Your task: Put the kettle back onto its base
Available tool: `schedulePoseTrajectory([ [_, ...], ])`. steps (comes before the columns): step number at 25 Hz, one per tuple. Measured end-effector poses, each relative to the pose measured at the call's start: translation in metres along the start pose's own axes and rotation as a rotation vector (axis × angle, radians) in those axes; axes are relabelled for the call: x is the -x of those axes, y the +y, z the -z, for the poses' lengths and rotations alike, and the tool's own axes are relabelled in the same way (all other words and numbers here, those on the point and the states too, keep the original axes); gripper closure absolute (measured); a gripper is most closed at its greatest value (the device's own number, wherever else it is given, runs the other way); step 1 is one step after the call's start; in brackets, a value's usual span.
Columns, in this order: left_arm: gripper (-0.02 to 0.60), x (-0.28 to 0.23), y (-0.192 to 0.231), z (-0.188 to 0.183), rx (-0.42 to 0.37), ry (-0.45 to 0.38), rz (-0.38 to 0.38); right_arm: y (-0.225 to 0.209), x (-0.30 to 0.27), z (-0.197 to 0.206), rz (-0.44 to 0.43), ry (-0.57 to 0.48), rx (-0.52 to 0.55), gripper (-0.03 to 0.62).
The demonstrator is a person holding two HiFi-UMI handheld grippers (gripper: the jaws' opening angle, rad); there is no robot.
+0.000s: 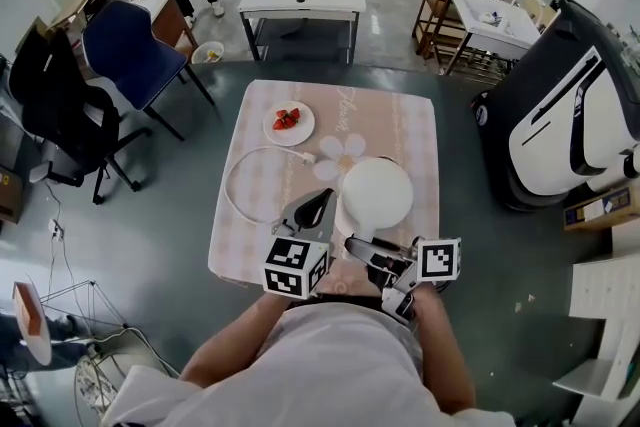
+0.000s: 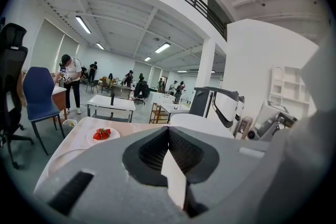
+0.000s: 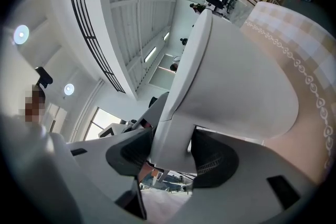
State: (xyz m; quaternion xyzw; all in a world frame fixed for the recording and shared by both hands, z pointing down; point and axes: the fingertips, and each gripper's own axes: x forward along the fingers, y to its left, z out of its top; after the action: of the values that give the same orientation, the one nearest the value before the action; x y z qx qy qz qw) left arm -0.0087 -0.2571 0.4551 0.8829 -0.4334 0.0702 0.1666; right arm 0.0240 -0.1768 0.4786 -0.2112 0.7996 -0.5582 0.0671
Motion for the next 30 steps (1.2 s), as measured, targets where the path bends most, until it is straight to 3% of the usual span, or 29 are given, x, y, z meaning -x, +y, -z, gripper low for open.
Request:
schedulePoseTrajectory([
  [6, 0.575, 0.001, -0.007, -0.002, -0.011, -0.001, 0.031, 0.001, 0.014, 0.000, 0.047, -0.038, 0.029, 0.395],
  [11, 0.575, 0.004, -0.016, 0.003, -0.016, 0.009, 0.078, 0.004, 0.038, -0.010, 0.096, -0.180, 0.035, 0.396],
  [15, 0.575, 0.009, -0.027, 0.005, -0.012, 0.027, 0.130, 0.009, 0.050, -0.019, 0.191, -0.281, 0.074, 0.398],
  [20, 0.575, 0.016, -0.031, 0.010, -0.003, 0.040, 0.150, 0.016, 0.056, -0.023, 0.278, -0.357, 0.130, 0.459],
  [25, 0.574, 0.027, -0.037, 0.010, -0.014, 0.036, 0.138, 0.017, 0.063, -0.020, 0.387, -0.359, 0.200, 0.512],
  [30, 0.575, 0.036, -0.045, 0.012, -0.020, 0.029, 0.095, 0.026, 0.067, -0.016, 0.436, -0.339, 0.311, 0.541],
])
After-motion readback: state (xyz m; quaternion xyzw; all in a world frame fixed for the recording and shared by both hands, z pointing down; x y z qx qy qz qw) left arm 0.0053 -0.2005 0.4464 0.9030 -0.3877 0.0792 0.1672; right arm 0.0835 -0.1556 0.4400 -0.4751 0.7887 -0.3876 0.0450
